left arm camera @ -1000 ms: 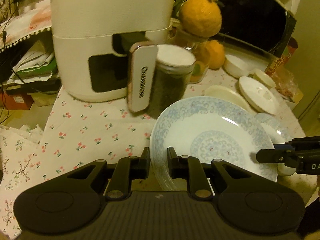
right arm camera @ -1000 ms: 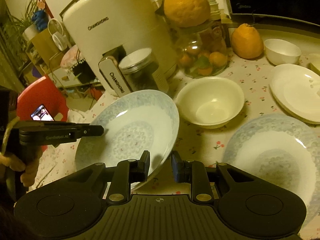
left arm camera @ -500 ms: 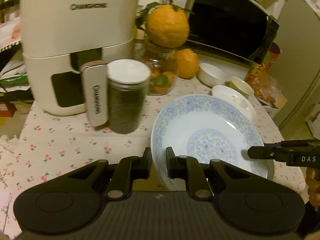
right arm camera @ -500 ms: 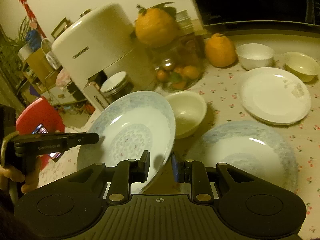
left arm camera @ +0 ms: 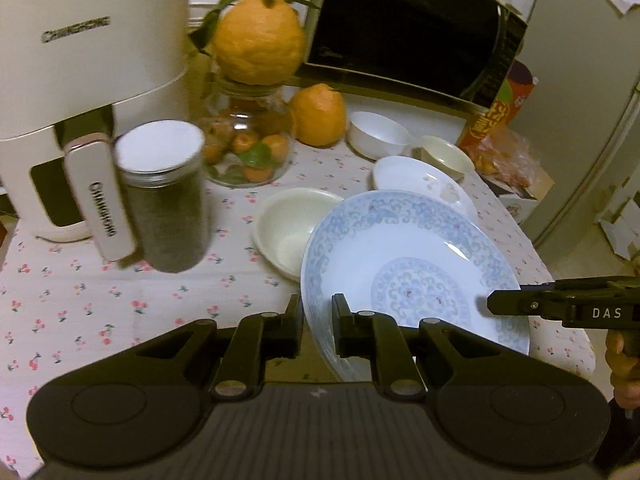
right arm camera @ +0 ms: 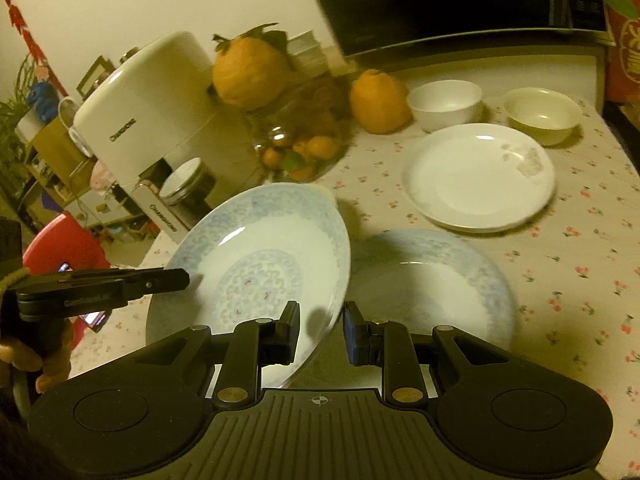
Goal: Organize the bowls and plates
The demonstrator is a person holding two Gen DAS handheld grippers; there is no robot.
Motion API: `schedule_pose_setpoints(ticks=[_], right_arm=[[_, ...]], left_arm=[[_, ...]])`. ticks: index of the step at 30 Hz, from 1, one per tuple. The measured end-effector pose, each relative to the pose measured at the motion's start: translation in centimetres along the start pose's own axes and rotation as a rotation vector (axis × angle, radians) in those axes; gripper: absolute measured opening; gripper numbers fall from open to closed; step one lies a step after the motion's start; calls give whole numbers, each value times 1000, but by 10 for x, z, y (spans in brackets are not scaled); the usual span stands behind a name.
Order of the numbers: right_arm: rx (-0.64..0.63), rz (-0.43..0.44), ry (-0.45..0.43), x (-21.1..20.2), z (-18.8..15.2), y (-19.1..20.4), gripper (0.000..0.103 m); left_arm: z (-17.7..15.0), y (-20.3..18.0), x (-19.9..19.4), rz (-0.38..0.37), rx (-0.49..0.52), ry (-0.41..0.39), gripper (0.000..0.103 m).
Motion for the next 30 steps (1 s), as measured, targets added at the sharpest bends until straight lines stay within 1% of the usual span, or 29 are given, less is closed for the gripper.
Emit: schedule_pose_setpoints(ticks=[11, 17, 23, 30], right_arm=[[54, -57, 49, -9, -17, -42, 23], [72, -97, 59, -13, -21, -63, 23], [84, -122, 86, -12, -26, -75, 23], [61, -157, 91, -12, -26, -78, 23]], left_arm=[[-6, -37, 29, 6, 47, 53, 13], [-11, -52, 46, 21, 80, 87, 13], [-15, -60, 53, 25, 95, 103, 13], [-16, -65, 60, 45, 113, 104, 13]])
Point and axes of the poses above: each gripper's, at about its wrist camera, not at the fingertips, and x roughly the way its jaws point, y to its left, z to its top, the point moved 10 cm from there along x, roughly the way its jaws point, and after that the axes turned 5 degrees about -x, right-handed, at the moved point
